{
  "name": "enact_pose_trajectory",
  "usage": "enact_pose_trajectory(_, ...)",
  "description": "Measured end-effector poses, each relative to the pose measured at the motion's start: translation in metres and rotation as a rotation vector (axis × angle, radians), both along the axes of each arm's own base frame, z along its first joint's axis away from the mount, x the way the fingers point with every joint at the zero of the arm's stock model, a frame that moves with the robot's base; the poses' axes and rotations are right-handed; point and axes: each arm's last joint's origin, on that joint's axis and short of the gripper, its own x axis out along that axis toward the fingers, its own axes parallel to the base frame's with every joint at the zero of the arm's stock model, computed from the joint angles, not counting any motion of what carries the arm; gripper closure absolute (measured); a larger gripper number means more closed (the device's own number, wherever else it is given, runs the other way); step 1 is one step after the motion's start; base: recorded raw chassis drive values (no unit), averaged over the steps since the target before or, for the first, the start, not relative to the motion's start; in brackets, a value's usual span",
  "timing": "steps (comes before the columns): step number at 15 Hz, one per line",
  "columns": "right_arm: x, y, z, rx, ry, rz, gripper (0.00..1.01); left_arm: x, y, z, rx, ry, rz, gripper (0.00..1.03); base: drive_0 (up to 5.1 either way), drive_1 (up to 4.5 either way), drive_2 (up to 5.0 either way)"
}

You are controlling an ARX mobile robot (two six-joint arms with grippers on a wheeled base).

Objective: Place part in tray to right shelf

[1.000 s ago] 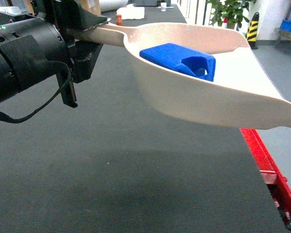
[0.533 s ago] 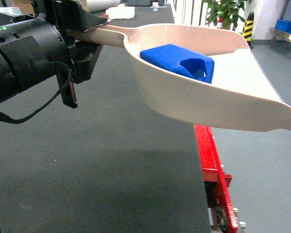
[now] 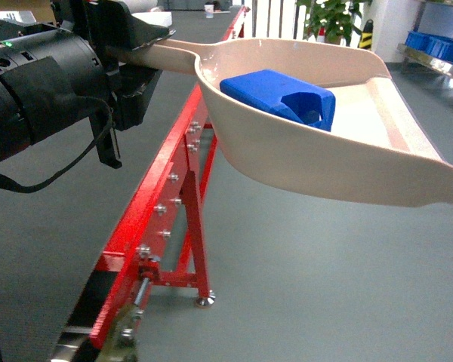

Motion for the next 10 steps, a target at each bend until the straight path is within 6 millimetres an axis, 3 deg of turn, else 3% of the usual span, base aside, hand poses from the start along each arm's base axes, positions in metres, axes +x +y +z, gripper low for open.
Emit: enact_pose_trajectory(10, 0.0000, 0.0000, 0.0003, 0.003, -0.003, 0.000, 0.03, -0.0002, -0.0007, 0.0000, 0.000, 0.000, -0.003, 0.87, 4.9, -2.38, -2.4)
